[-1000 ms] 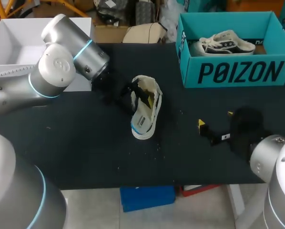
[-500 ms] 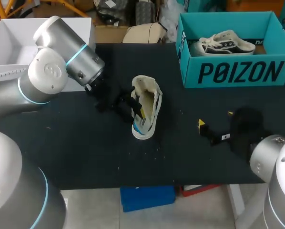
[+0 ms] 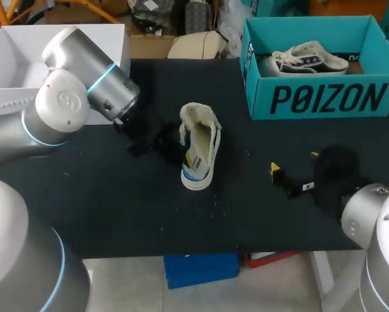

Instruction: Take the shoe out of the shoebox, open the shoe tongue, remove and reinsert the insole, then place the shoe into the shoebox

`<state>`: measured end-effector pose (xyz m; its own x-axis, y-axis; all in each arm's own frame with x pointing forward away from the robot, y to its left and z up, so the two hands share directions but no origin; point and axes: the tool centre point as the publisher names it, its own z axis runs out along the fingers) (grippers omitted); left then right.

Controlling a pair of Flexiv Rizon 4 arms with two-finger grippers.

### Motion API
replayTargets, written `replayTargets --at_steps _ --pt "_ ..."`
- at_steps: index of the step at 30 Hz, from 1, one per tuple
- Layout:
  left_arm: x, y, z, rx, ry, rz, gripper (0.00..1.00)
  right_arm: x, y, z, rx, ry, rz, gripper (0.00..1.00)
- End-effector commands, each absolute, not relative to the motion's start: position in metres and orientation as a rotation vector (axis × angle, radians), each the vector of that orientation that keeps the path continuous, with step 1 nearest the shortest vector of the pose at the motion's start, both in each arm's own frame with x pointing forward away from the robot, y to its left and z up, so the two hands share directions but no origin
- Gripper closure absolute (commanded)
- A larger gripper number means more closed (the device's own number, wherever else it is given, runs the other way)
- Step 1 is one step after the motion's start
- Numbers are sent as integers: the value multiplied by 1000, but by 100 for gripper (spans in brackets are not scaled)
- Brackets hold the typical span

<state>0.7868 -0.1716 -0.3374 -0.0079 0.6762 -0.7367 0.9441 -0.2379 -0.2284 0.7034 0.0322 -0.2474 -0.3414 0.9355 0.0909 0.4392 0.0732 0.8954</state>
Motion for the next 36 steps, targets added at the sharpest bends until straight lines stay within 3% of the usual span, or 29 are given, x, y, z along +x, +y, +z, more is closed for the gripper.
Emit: replayTargets --at_steps 1,23,30,32,34,35,36 --pt "797 -179 -345 1931 1679 -1104 100 701 39 -246 1372 1815 1205 0" --pt "874 -201 -372 1938 1746 -969 100 701 39 -246 1372 1815 1205 0" --pt "874 -210 -375 1947 1739 -972 100 701 39 -246 1372 1815 1205 0" --pt "869 -211 -375 1957 1735 -979 78 701 39 -246 1372 1815 1205 0" --pt "862 -211 -373 1961 1729 -992 75 701 39 -246 1372 1815 1205 0" --pt "858 -211 -373 1968 1727 -998 63 701 39 -246 1372 1815 1205 0" --pt "854 -211 -372 1980 1725 -999 31 701 39 -246 1372 1815 1205 0"
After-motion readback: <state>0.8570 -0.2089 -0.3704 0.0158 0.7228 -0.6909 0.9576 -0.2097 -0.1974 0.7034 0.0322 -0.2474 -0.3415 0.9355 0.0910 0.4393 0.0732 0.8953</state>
